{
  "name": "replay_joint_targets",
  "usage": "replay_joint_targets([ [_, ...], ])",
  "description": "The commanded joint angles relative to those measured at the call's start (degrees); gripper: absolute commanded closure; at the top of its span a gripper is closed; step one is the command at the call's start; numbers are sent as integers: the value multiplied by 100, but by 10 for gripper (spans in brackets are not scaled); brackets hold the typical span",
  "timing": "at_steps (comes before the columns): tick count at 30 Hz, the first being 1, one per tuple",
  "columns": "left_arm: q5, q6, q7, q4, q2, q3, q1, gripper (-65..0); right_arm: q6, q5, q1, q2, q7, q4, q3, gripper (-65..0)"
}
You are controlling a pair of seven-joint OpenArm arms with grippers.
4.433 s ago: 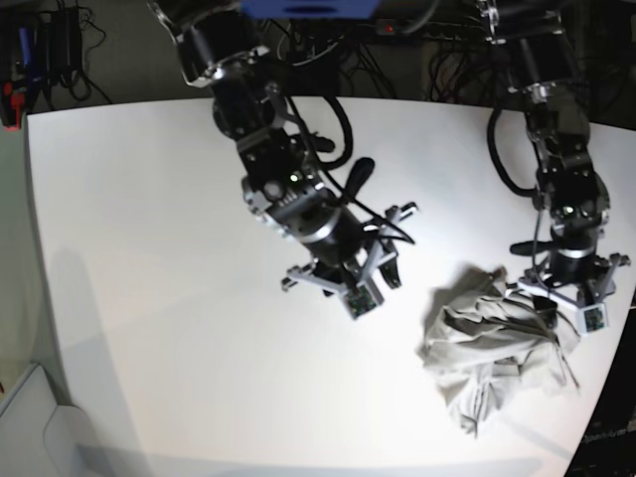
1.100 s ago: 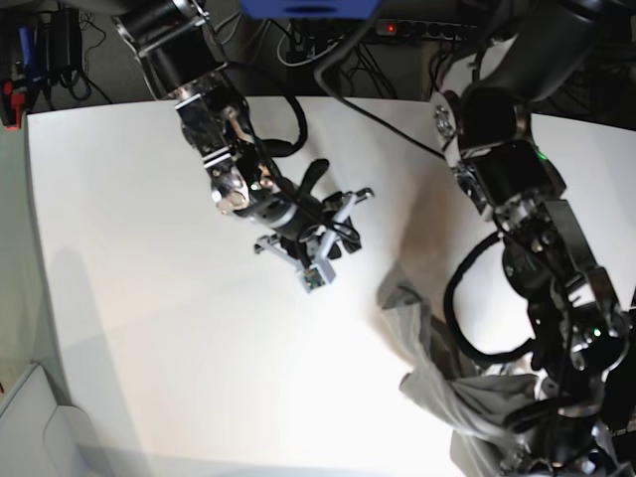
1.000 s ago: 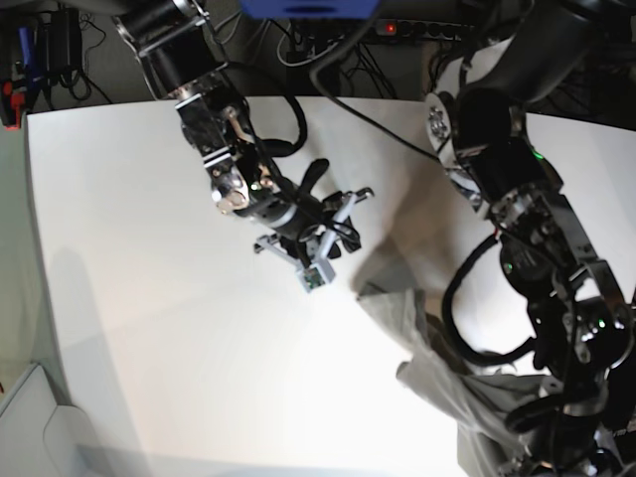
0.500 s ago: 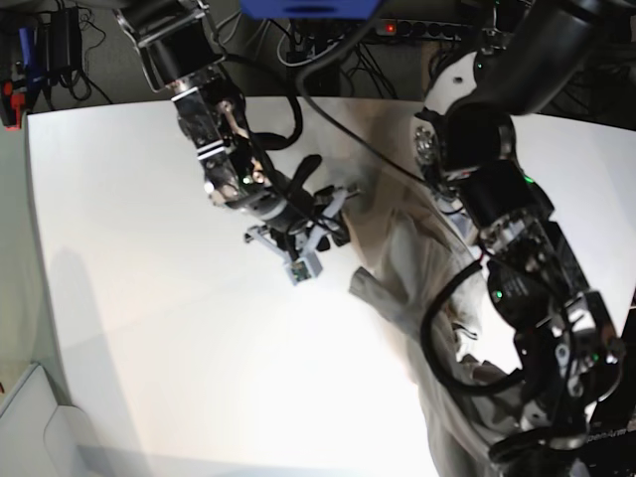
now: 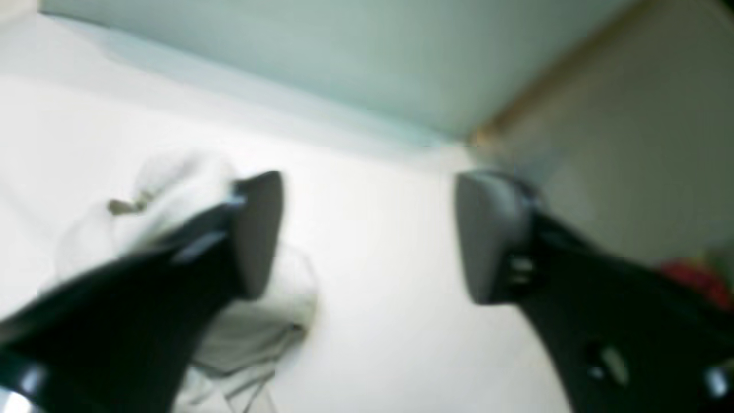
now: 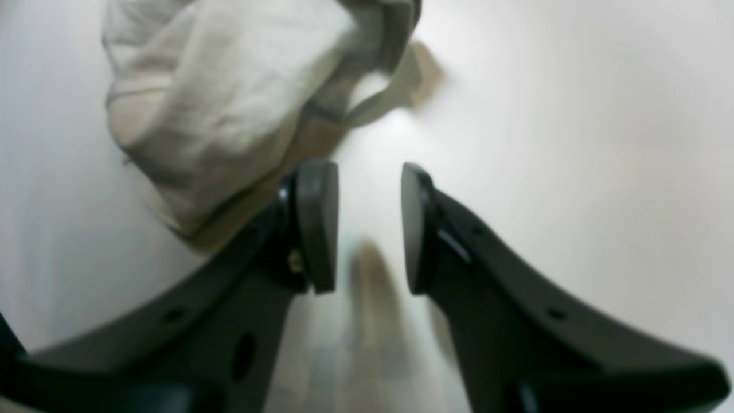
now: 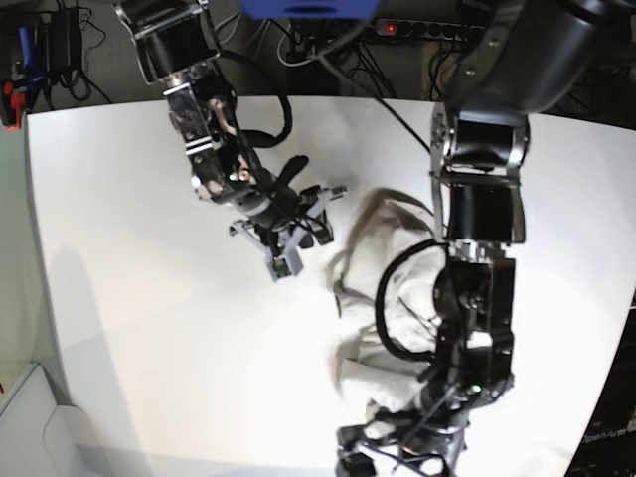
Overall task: Layout the t-shirt on the table in an organized manner, then fold the t-shirt properly
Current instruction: 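Lift and drag the t-shirt with the left gripper, then release it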
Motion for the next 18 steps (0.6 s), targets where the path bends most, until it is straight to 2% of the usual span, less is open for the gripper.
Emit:
replay_joint_targets([
  [1,-65,-45,-189,126,7,218,-222,-611,13,48,83,-56,104,113,-2,-196],
  [2,-56,-45,-225,126,-29,403,-99,-650,13,48,39,-56,104,113,-2,-196],
  [7,-30,-10,-233,627,-204,341,437,-650,13,48,-181,-38,95,597,-10,-196],
  [12,-56,-1,-181,1216,-644,-406,1044,-650,13,48,-190,-38,87,966,-10,-198],
  [18,-56,-1,-181,1497,-978,-1760,1905,-650,13,48,13,-47,78,948,-2,-201],
])
